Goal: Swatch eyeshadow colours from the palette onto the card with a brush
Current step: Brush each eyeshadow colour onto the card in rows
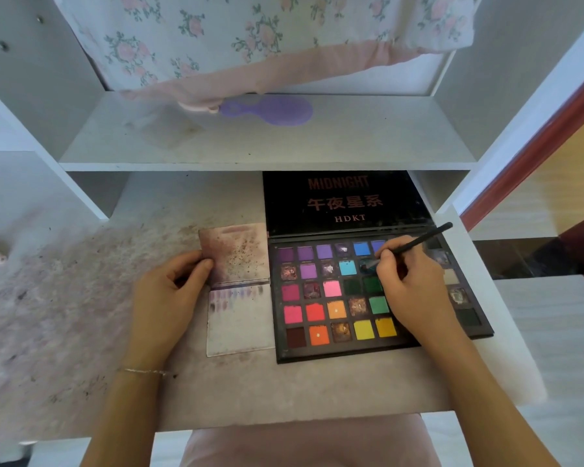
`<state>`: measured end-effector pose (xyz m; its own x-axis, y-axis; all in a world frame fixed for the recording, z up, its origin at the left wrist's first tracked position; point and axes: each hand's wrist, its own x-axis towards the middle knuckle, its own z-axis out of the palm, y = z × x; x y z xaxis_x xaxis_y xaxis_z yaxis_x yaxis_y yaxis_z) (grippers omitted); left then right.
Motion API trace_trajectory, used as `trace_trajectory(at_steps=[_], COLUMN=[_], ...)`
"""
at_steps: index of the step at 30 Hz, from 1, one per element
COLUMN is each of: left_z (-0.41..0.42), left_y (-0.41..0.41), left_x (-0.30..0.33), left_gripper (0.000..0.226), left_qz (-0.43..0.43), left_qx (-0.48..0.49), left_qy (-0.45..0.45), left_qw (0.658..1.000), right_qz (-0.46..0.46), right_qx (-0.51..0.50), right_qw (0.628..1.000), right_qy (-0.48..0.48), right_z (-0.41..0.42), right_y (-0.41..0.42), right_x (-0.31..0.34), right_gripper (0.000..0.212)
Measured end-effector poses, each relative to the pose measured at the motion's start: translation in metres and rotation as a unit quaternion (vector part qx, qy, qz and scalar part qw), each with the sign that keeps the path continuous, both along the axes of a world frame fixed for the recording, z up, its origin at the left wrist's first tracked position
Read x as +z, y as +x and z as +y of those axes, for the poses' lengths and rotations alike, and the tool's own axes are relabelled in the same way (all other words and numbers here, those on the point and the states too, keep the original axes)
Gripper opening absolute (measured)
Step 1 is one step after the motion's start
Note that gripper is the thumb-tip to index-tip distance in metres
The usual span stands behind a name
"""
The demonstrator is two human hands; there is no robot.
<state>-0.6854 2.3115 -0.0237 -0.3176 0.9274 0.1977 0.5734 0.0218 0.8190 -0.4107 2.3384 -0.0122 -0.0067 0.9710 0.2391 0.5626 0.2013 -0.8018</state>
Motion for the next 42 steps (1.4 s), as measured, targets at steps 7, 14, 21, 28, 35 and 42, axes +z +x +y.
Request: trace_trajectory(at_steps=[7,14,21,28,35,42], left_z=[0.0,-0.001,0.0,0.0,0.0,-0.001], left_y=[-0.001,-0.001,-0.001,-0.001,-0.001,-0.001], left_x=[0.0,0.0,-0.001,0.0,0.0,0.002], left_gripper=[0.02,0.021,0.02,0.018,0.017,0.017], left_qz=[0.003,0.011,0.012,0.005,-0.002,-0.009], left_qx=[-0.004,-0.002,-0.002,-0.002,-0.007,-0.012], left_qy=[0.0,-0.002,0.001,-0.005,-0.005,-0.002], left_qw=[1.0,1.0,1.0,1.0,1.0,1.0], right_qz=[-0.01,-0.024,-0.012,0.002,0.132,0.227], right_qx=[0.014,0.022,0.019,-0.012,0.019,0.093], right_qw=[1.0,0.999,0.999,0.999,0.99,0.966], right_qy=[-0.012,-0.025,-0.032,-0.029,-0.04,-0.081], right_z=[0.004,0.007,0.007,0.006,-0.004,-0.019], right_y=[0.004,0.004,0.006,0.004,-0.024,-0.068], right_x=[0.004,0.007,0.009,0.01,0.015,0.012], right_gripper=[0.028,0.03,0.029,0.029,0.027,0.026])
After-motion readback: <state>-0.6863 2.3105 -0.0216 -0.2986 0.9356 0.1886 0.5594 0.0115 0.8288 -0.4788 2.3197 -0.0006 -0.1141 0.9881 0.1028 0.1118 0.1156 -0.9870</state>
